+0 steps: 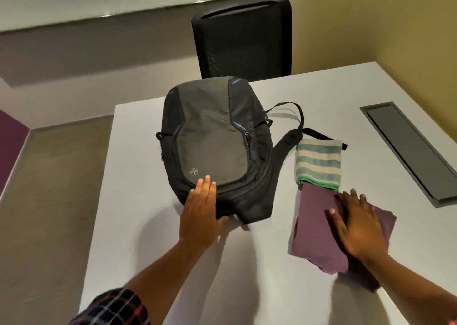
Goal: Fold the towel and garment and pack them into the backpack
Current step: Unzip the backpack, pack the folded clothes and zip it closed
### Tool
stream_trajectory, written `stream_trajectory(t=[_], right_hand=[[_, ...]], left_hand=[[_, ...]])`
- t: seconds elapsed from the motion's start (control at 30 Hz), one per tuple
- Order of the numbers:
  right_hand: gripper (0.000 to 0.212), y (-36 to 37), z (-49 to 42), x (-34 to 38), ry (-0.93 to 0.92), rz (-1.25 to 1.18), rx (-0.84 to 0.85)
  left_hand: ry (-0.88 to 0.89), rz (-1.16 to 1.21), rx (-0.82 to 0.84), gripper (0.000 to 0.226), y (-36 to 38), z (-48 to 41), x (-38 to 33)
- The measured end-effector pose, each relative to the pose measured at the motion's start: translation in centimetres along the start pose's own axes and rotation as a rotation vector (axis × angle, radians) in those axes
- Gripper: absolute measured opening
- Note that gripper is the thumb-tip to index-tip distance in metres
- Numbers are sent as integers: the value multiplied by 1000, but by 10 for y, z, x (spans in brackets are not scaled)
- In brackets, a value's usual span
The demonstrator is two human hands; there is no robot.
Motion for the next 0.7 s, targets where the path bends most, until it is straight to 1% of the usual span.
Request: stream_trajectory(t=[0.03,0.1,0.17,0.2,0.23,0.27,0.33,0.4,0.53,0.7], right_hand=[[76,-3,6,12,-16,-16,-20],[75,-4,20,45,-70,-62,-32],[74,1,33,76,-108,-105,-26],[74,4,38,89,-128,-119,-24],[74,9,43,103,-157,-125,-23],[72,14,48,115,-187,-127,-16],[66,24,56,140,-235,-130,12],[66,33,64,163,-282,-103,37],[69,47,77,209,-349,1,100],[66,52,98,242,-422,78,131]], left_hand=[[-10,-31,54,77,4,-3,15],[30,-76,120,54,6,-4,35],[52,5,92,30,3,-4,45],[43,11,121,29,3,-4,46],[75,-44,199,36,3,0,44],[111,-138,234,35,0,4,44],[115,-223,298,26,-9,17,48],[134,-228,303,28,-17,29,52],[236,-276,287,20,-37,37,62],[327,-312,393,14,-37,57,59]])
Point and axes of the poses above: each hand's wrist, its own z-axis away from the middle knuckle, its own y-axis out of the palm, x = y × z, the point moved 5 cm from there along -z, towards the middle knuckle, and after that the axes turned 7 degrees about -x, right-handed, at the moved point
